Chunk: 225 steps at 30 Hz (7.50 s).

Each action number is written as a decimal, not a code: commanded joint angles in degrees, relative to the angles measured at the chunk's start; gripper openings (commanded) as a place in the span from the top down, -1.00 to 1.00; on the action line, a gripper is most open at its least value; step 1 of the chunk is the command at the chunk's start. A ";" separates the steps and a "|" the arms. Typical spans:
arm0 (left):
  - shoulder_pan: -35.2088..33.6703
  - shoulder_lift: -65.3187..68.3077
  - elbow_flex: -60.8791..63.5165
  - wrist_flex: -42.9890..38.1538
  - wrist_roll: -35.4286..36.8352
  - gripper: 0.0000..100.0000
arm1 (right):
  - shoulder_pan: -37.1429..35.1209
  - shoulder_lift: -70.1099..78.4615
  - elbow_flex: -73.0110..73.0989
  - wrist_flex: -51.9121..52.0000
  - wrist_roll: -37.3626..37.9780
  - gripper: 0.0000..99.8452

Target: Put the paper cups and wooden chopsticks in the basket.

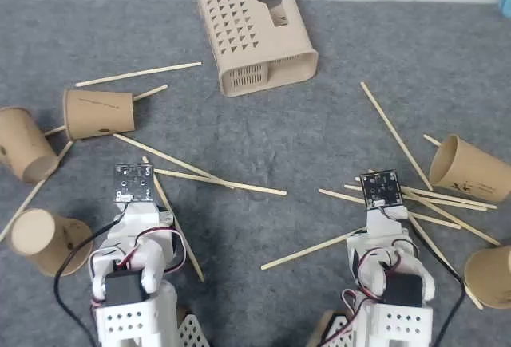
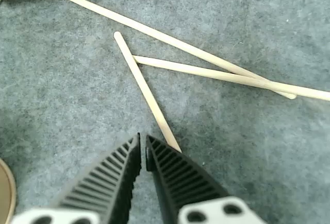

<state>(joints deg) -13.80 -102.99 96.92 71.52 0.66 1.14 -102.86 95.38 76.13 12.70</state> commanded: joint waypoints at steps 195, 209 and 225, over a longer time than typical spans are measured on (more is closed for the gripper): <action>35.78 88.09 -34.33 -75.60 -47.82 0.97 | 9.71 -0.92 0.18 -5.58 0.79 0.98; 34.73 82.37 -33.10 -72.97 -35.60 0.62 | 9.80 -0.92 0.26 -5.58 0.79 0.98; 34.90 45.54 -41.80 -27.16 -29.54 0.60 | 9.80 -0.92 0.26 -5.58 0.79 0.98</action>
<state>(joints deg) 20.92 -52.97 60.09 36.18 -31.34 10.02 -102.86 95.21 71.47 12.70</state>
